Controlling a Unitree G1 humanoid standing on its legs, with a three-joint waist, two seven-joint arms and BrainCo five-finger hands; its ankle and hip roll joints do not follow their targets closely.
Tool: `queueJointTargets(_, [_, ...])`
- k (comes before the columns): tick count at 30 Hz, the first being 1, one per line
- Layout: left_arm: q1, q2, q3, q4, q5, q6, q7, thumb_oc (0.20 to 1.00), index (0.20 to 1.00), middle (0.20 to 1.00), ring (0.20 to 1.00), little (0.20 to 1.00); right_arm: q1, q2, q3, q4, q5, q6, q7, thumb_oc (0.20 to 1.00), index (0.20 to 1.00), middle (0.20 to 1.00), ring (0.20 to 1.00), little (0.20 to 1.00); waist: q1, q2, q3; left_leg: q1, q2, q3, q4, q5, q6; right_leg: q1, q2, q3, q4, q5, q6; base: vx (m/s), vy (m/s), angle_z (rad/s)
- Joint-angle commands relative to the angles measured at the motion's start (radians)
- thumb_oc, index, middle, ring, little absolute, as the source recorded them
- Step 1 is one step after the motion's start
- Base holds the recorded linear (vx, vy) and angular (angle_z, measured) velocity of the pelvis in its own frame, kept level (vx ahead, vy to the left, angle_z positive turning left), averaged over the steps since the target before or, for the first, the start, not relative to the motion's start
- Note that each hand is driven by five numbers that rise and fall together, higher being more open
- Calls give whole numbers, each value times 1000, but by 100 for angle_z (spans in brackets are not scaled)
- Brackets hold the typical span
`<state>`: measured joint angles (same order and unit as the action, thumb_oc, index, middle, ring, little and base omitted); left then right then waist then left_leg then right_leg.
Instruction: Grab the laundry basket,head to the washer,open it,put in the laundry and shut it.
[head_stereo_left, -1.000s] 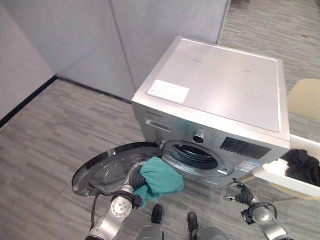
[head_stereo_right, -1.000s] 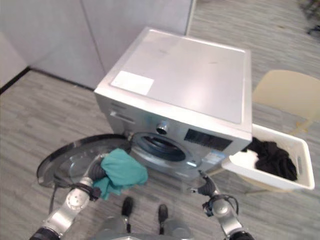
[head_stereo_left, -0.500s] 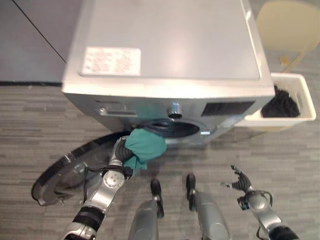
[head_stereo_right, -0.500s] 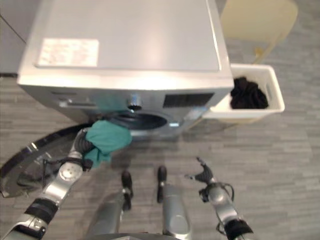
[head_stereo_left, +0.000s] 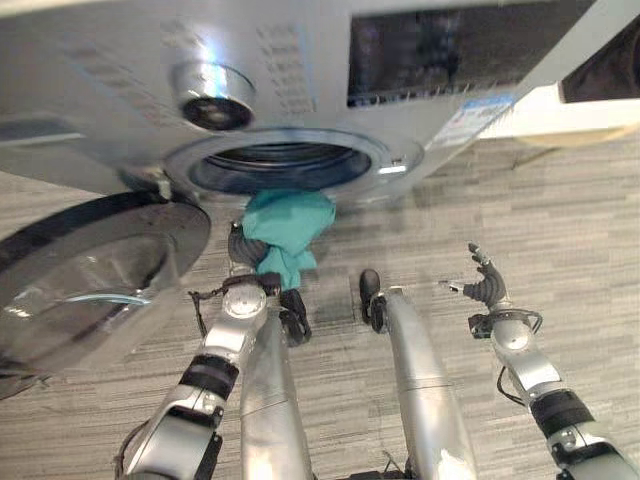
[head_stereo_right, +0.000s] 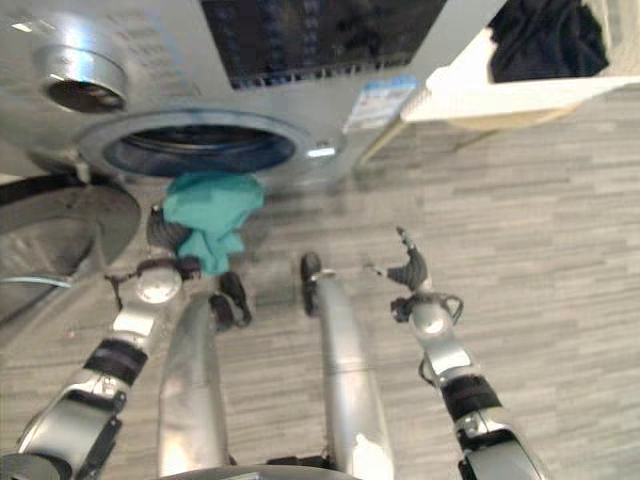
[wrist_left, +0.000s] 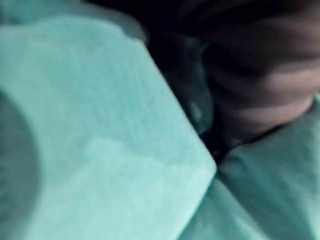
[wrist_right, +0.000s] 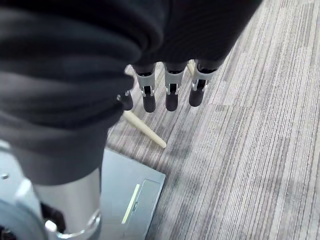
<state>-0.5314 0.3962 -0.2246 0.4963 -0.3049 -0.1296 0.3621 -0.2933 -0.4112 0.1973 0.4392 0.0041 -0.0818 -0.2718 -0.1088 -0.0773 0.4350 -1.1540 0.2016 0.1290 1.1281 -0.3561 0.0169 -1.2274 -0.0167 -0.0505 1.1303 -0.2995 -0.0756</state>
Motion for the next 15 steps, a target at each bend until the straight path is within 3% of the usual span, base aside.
queueJointTargets(1, [-32, -2, 15, 17, -55, -84, 77, 200, 200, 200, 200, 200, 96, 1, -3, -69, 19, -56, -30, 1000, 1000, 1000, 1000, 1000, -14, 40, -132, -38, -11, -51, 105, -130, 97, 29, -51, 20, 8, -105, 50, 82, -43, 6])
queueJointTargets(5, [-189, 36, 20, 98, -130, -101, 118, 200, 200, 200, 200, 200, 107, 2, 8, -89, 25, -73, -23, 1000, 1000, 1000, 1000, 1000, -27, 46, -147, -117, -13, -65, 187, -163, 95, -45, -52, 14, 91, -140, 42, 79, -48, 6])
queueJointTargets(6, [-325, 93, 17, 176, -164, -96, 131, 200, 200, 200, 200, 200, 123, -6, 22, -111, 31, -88, -7, 1000, 1000, 1000, 1000, 1000, -39, 47, -157, -149, -11, -72, 224, -176, 90, -72, -55, 9, 128, -153, 39, 73, -46, 8])
queueJointTargets(7, [-333, 95, 15, 183, -166, -98, 129, 200, 200, 200, 200, 200, 121, -6, 20, -112, 31, -88, -7, 1000, 1000, 1000, 1000, 1000, -39, 47, -157, -153, -11, -73, 227, -177, 90, -76, -55, 8, 131, -155, 39, 71, -31, 13])
queueJointTargets(9, [-454, 197, -22, 244, -128, -77, 118, 200, 200, 200, 200, 200, 134, -32, 27, -133, 28, -103, 15, 1000, 1000, 1000, 1000, 1000, -48, 55, -161, -180, -9, -74, 258, -188, 90, -103, -58, 4, 161, -161, 40, 44, 7, 8])
queueJointTargets(12, [-698, 404, -177, 297, 18, -43, 107, 200, 200, 200, 200, 200, 161, -92, 7, -183, 39, -131, 65, 1000, 1000, 1000, 1000, 1000, -55, 70, -164, -228, -10, -84, 290, -194, 83, -144, -66, -1, 186, -164, 47, 56, 2, -6])
queueJointTargets(14, [-773, 441, -241, 339, 73, -30, 103, 200, 200, 200, 200, 200, 168, -105, 5, -183, 44, -141, 76, 1000, 1000, 1000, 1000, 1000, -56, 74, -166, -243, -10, -84, 293, -193, 82, -157, -64, -2, 185, -159, 52, 22, 6, 7])
queueJointTargets(15, [-852, 478, -335, 404, 168, -4, 86, 200, 200, 200, 200, 200, 167, -127, 3, -192, 55, -151, 86, 1000, 1000, 1000, 1000, 1000, -60, 80, -167, -255, -12, -85, 294, -190, 83, -166, -63, -2, 186, -156, 53, 10, 13, 12])
